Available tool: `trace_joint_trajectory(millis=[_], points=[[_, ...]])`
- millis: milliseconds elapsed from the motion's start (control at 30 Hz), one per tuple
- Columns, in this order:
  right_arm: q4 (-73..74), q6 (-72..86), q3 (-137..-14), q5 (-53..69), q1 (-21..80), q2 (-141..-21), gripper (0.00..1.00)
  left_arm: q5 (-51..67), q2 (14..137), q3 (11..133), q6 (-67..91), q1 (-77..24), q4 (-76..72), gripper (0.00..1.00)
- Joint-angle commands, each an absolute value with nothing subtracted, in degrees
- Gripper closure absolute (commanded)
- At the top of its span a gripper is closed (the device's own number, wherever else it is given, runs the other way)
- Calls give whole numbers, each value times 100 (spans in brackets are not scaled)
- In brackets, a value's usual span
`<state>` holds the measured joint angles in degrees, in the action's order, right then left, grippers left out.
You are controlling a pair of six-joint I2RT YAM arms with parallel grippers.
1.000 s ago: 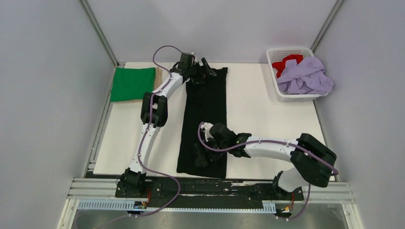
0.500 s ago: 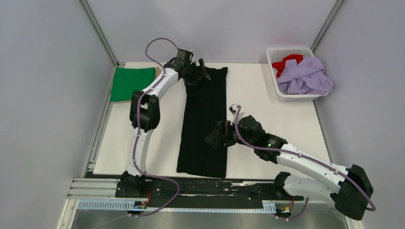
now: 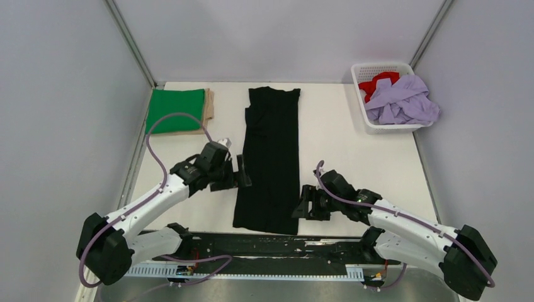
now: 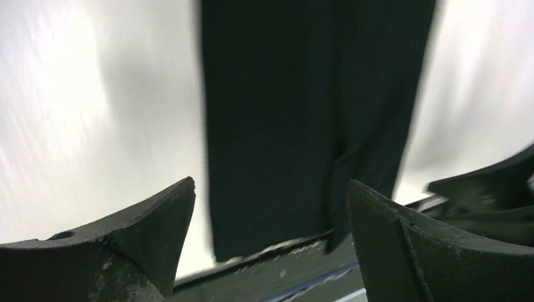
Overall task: Fold and stack the t-shirts
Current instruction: Grab the bottom of the folded rectangular tshirt with both arms
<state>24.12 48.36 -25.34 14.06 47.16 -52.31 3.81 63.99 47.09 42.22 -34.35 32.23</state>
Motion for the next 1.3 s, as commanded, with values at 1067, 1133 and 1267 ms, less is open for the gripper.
trace_joint_trajectory(millis=[1067,1133,1267], points=[[488,5195,-2085,2503,5045,-6863,86,1209,6846,2644,5398,-4289,2156,97],[508,5134,-2171,2452,5045,-6869,91,1221,6797,2729,5363,-4289,2161,100],[620,4857,-2450,2212,5036,-6728,96,1312,6468,2889,5210,-4289,2161,100]])
